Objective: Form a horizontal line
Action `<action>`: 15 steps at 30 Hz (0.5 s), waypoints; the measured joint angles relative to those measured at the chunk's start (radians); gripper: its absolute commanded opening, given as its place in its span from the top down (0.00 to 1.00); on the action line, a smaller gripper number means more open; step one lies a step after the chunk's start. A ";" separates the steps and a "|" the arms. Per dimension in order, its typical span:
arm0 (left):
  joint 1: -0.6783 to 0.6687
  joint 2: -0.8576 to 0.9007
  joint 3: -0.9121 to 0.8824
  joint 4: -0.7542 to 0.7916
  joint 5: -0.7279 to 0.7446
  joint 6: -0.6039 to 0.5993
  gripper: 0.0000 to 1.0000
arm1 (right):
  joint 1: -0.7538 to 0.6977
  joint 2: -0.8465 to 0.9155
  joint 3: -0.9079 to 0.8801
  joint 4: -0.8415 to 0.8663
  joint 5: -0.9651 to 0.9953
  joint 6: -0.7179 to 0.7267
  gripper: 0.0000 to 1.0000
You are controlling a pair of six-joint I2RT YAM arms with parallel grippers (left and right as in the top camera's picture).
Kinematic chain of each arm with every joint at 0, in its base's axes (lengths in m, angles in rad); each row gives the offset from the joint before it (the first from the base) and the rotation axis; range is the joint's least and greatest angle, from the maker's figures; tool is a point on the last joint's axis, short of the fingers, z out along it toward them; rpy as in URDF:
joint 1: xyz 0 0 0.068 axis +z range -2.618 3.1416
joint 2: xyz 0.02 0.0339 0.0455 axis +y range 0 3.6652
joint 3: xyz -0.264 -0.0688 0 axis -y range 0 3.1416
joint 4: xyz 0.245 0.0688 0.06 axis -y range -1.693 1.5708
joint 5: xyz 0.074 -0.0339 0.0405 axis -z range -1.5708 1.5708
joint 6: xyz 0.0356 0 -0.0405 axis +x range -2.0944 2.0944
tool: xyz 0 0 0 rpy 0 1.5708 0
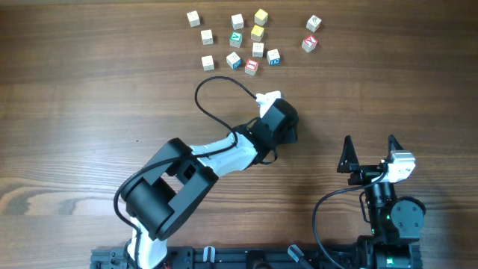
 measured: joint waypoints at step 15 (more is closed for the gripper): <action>0.015 -0.074 0.000 -0.130 -0.002 0.005 0.37 | 0.000 0.000 0.000 0.000 0.000 0.000 0.00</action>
